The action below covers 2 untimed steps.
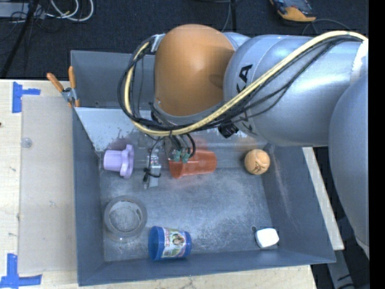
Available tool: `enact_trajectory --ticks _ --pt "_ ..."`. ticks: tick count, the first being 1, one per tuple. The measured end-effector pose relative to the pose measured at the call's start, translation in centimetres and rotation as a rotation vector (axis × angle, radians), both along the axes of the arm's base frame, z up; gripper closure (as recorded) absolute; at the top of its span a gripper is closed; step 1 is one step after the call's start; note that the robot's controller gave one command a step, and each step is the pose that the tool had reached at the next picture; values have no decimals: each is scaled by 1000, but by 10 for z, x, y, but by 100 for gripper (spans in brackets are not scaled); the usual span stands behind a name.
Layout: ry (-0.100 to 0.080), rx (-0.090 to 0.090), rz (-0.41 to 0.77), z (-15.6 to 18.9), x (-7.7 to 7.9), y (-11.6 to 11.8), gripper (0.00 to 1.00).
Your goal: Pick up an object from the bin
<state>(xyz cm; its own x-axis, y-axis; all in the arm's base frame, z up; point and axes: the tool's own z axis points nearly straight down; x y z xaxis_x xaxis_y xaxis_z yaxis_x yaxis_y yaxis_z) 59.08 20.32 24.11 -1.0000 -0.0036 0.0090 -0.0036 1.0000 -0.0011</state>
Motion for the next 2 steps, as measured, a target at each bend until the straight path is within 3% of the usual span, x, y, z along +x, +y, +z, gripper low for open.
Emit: enact_trajectory --ticks 1,2 --pt "-8 2 -5 5 2 -1 0" --pt "-8 2 14 -62 -17 11 0"
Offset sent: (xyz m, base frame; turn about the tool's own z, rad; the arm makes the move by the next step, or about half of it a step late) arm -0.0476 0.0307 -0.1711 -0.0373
